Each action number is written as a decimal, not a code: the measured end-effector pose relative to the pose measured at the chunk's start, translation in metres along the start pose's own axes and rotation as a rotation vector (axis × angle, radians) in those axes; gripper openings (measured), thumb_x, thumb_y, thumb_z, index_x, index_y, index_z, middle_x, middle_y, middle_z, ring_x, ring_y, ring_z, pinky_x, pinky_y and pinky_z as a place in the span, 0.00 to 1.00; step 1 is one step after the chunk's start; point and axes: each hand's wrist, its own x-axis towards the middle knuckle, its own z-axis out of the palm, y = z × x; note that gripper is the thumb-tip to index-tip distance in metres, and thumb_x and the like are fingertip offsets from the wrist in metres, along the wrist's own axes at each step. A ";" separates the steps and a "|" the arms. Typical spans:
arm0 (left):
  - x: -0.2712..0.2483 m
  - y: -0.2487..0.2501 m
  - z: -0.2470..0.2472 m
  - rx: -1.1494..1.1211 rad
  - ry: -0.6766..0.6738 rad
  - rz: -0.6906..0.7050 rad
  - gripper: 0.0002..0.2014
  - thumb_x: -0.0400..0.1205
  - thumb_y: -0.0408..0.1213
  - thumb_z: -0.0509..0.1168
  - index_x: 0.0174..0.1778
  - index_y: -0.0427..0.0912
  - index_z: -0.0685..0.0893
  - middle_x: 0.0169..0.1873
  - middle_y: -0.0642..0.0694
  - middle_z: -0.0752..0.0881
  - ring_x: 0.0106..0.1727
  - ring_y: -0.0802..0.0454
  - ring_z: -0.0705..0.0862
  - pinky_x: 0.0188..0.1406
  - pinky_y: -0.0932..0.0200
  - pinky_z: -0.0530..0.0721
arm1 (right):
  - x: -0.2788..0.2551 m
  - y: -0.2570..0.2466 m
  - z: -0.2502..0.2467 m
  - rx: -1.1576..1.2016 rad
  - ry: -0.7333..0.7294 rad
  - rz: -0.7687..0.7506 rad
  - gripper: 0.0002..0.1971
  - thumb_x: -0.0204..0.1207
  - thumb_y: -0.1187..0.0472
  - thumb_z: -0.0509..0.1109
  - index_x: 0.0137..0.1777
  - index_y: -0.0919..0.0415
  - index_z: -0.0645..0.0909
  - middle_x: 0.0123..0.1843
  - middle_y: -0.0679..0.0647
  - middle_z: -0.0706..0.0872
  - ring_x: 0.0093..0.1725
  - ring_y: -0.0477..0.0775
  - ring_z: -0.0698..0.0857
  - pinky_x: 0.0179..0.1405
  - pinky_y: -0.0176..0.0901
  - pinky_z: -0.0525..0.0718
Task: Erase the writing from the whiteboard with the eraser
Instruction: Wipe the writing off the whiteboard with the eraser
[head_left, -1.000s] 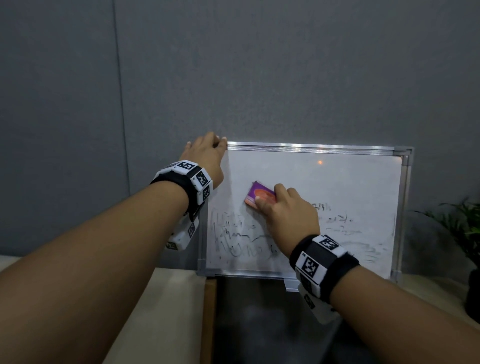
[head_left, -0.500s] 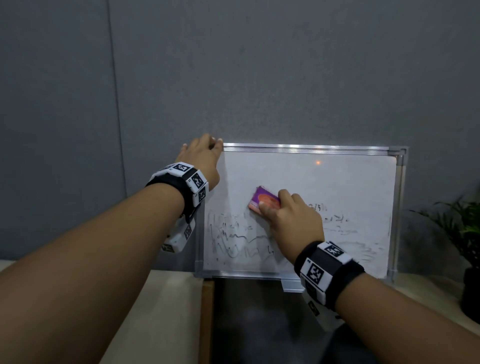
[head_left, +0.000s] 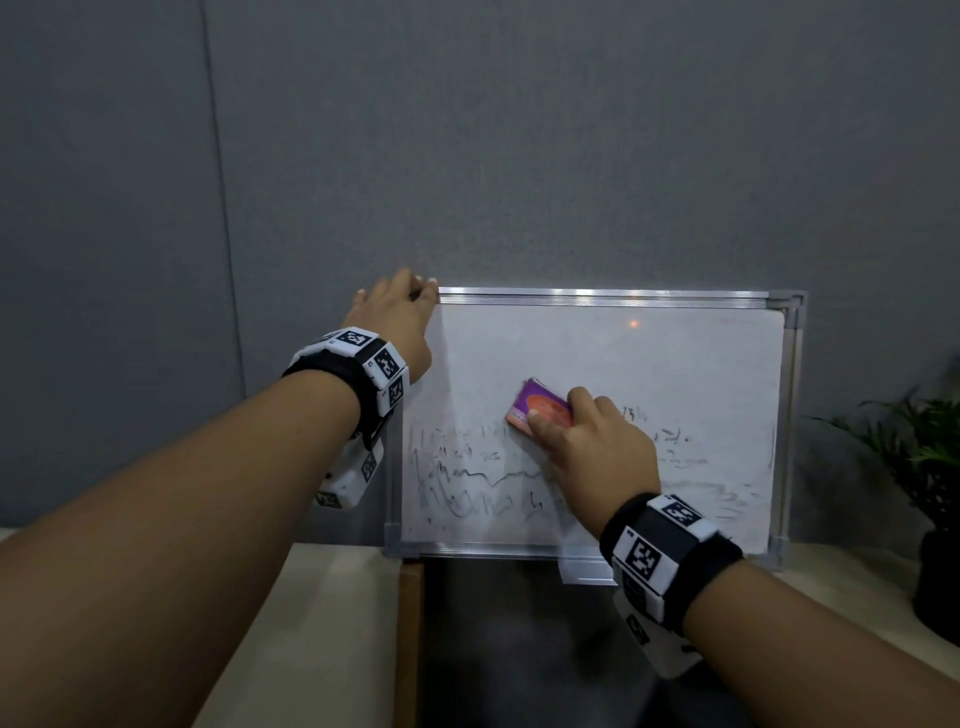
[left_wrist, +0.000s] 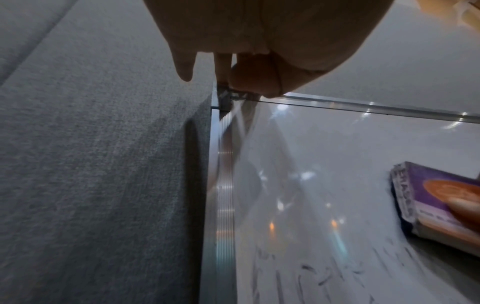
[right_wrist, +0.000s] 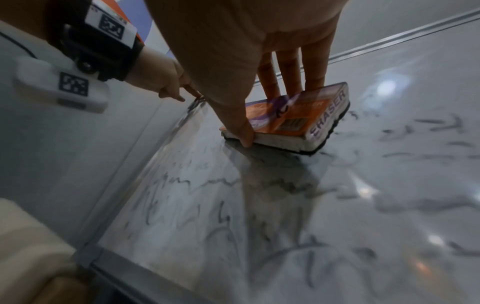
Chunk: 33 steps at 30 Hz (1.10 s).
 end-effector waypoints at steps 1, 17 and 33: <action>0.000 0.000 0.000 -0.001 -0.002 0.001 0.41 0.73 0.27 0.61 0.84 0.45 0.55 0.74 0.46 0.63 0.76 0.43 0.62 0.81 0.42 0.57 | -0.004 0.004 0.000 -0.004 -0.001 -0.001 0.17 0.62 0.58 0.81 0.51 0.50 0.85 0.41 0.54 0.75 0.35 0.57 0.76 0.23 0.40 0.60; -0.001 0.001 -0.001 -0.017 0.014 -0.010 0.42 0.73 0.26 0.61 0.84 0.46 0.55 0.73 0.47 0.64 0.75 0.44 0.63 0.81 0.44 0.57 | -0.003 0.017 -0.004 -0.029 -0.012 0.011 0.14 0.63 0.54 0.82 0.49 0.49 0.86 0.42 0.55 0.75 0.35 0.58 0.76 0.24 0.40 0.59; 0.000 -0.001 0.000 -0.026 0.013 -0.001 0.41 0.74 0.27 0.61 0.84 0.46 0.55 0.73 0.46 0.64 0.76 0.43 0.63 0.81 0.44 0.56 | -0.009 0.034 -0.009 -0.021 0.012 0.023 0.10 0.71 0.46 0.76 0.48 0.48 0.85 0.41 0.54 0.75 0.36 0.58 0.76 0.25 0.40 0.58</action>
